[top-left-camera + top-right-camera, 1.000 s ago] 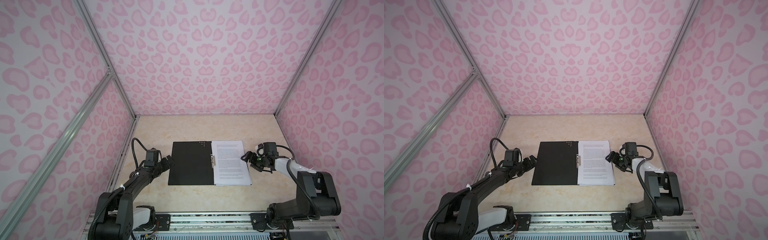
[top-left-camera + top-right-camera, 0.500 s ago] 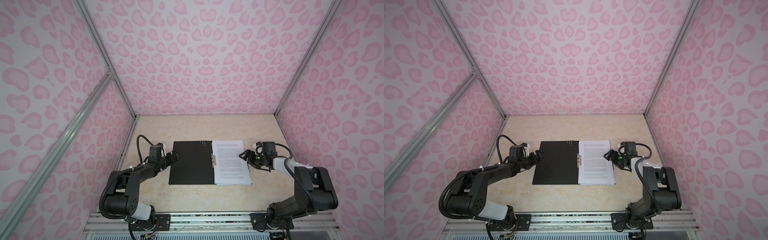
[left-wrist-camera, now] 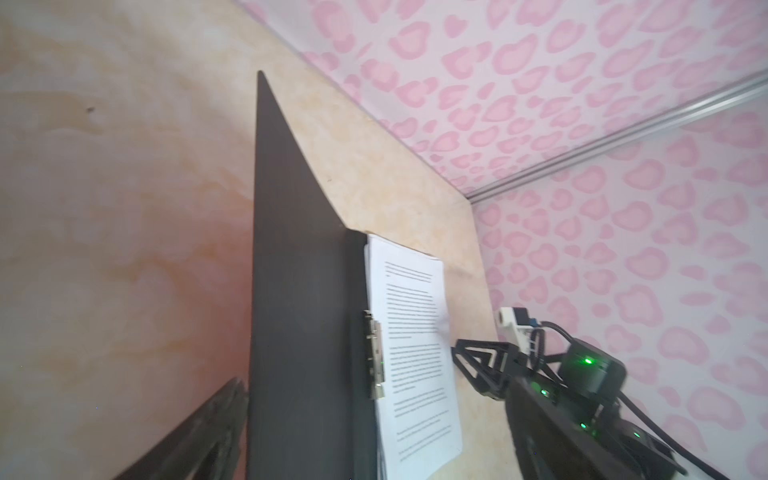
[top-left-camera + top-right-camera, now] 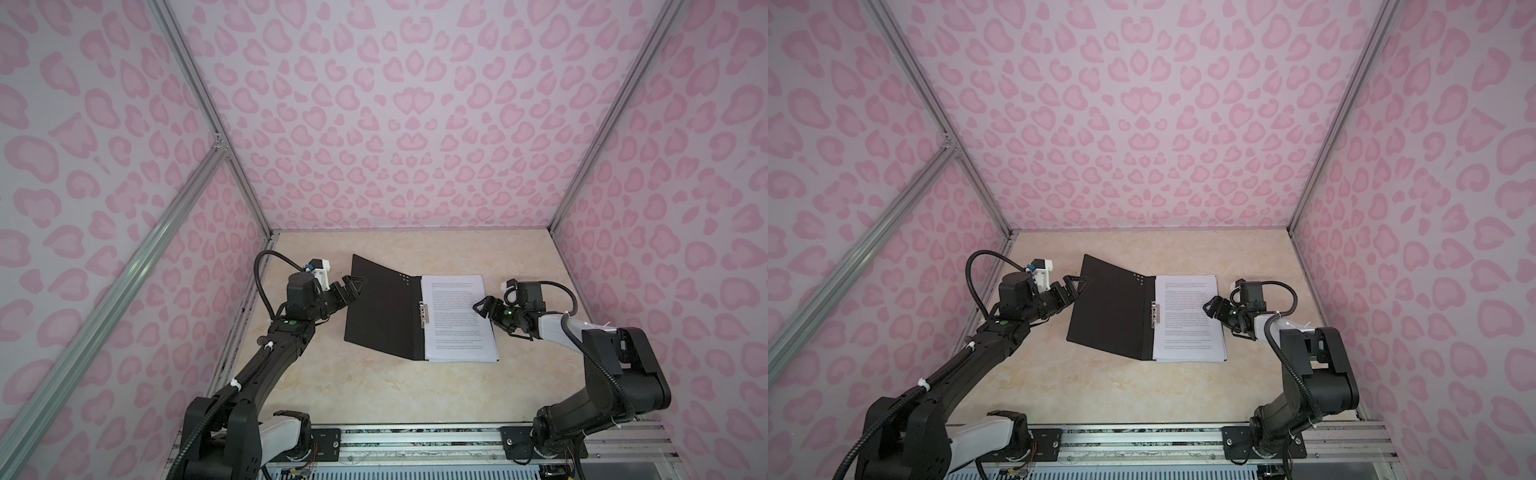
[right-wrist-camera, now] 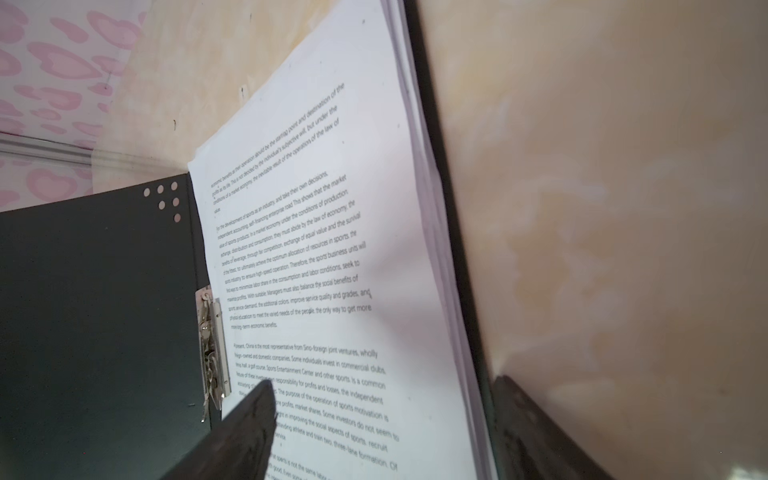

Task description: Put the files into the folder

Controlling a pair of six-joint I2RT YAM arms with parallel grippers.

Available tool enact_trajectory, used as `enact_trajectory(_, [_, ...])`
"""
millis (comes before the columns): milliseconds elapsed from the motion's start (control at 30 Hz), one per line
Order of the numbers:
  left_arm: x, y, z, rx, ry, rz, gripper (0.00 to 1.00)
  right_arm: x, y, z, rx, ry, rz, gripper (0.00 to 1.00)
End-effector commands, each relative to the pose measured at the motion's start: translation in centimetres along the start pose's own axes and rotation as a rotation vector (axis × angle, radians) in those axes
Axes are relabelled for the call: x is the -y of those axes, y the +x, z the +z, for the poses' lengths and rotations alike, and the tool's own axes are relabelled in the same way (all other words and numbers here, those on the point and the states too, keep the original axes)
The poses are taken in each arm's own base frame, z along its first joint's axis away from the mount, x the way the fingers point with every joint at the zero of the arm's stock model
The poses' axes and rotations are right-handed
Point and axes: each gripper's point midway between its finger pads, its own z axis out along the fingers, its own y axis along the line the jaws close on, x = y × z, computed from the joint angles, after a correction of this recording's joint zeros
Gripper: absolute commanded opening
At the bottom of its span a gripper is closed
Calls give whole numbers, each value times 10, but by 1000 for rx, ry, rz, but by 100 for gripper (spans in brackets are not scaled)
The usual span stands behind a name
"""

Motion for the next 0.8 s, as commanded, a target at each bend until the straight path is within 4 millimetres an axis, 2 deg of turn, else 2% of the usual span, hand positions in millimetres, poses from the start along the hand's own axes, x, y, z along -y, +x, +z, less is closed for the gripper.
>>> enact_trajectory(0, [57,43,1,-186,142,2,98,-13,38,6,-157,-69,92,82])
enact_trajectory(100, [99,63,7,-212,184,70,97,-27,36,9,-153,-105,96,83])
enact_trajectory(200, [132,87,20,-258,214,125,97,-43,30,9,-141,-167,107,84])
enact_trajectory(300, [148,115,41,-305,213,155,97,-55,22,5,-119,-198,101,84])
enact_trajectory(400, [161,142,62,-385,244,150,97,-51,8,-7,-69,-187,118,84])
enact_trajectory(500, [166,149,69,-403,255,153,97,-35,-4,-22,-16,-148,168,84])
enact_trajectory(600, [165,139,65,-377,240,172,97,-19,-12,-37,31,-120,216,84])
enact_trajectory(700, [151,122,59,-339,212,160,97,-14,-13,-45,49,-101,206,84])
enact_trajectory(767, [128,114,59,-322,161,148,97,-15,-10,-45,42,-99,191,84])
